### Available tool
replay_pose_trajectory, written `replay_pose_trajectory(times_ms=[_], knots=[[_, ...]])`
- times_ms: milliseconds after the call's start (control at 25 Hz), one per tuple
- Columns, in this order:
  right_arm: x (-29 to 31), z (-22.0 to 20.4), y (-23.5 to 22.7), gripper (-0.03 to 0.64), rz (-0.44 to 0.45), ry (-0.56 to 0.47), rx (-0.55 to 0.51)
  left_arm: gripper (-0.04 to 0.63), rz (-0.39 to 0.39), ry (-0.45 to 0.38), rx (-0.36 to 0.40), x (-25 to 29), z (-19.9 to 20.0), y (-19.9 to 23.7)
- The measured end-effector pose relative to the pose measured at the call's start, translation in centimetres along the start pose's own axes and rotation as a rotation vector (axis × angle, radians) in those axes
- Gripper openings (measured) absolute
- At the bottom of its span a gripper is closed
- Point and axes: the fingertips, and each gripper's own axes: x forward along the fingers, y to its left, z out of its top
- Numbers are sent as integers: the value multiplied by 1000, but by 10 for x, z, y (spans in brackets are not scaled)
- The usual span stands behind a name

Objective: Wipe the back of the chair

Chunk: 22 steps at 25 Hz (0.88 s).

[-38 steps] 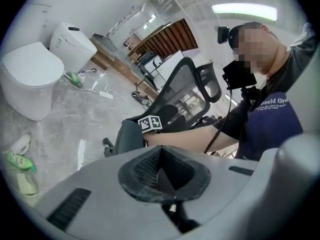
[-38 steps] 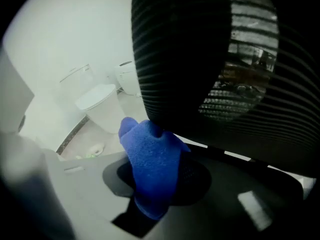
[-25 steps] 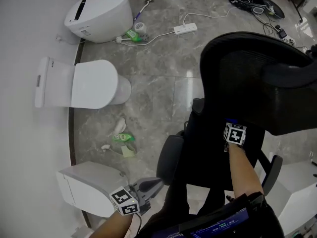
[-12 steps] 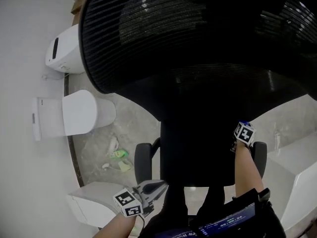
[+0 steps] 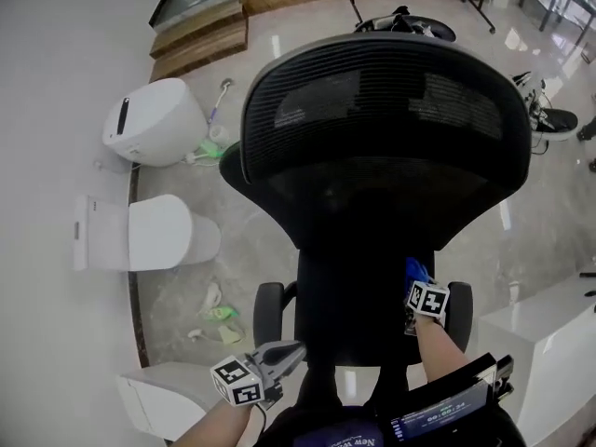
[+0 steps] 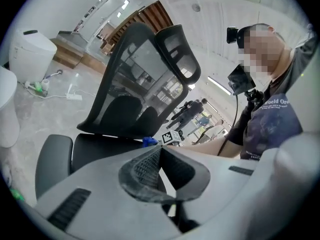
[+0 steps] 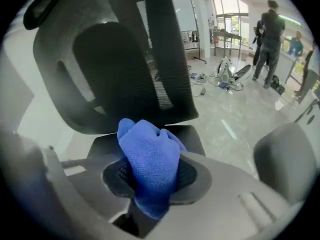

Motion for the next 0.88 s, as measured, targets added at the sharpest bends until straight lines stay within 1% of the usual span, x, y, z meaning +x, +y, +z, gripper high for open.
replay_pose_trajectory(times_ms=[80,240,400,520,720,880], knots=[[-36,8,20,120,64,-16,-40,3,9,-37,31,-10,18,-14],[-125,52,59,120,189,-96,-151,3,7,-130,91,-30,61,-53],[-236,102,98,118,292,-227,-263,3,-28,-217,164,-50,107,-108],[-319,129,120,118,357,-321,-331,3,-50,-271,224,-62,140,-151],[-439,152,143,118,465,-449,-387,3,-81,-335,320,-86,181,-214],[-508,154,144,118,507,-528,-452,3,-91,-400,344,-102,197,-249]])
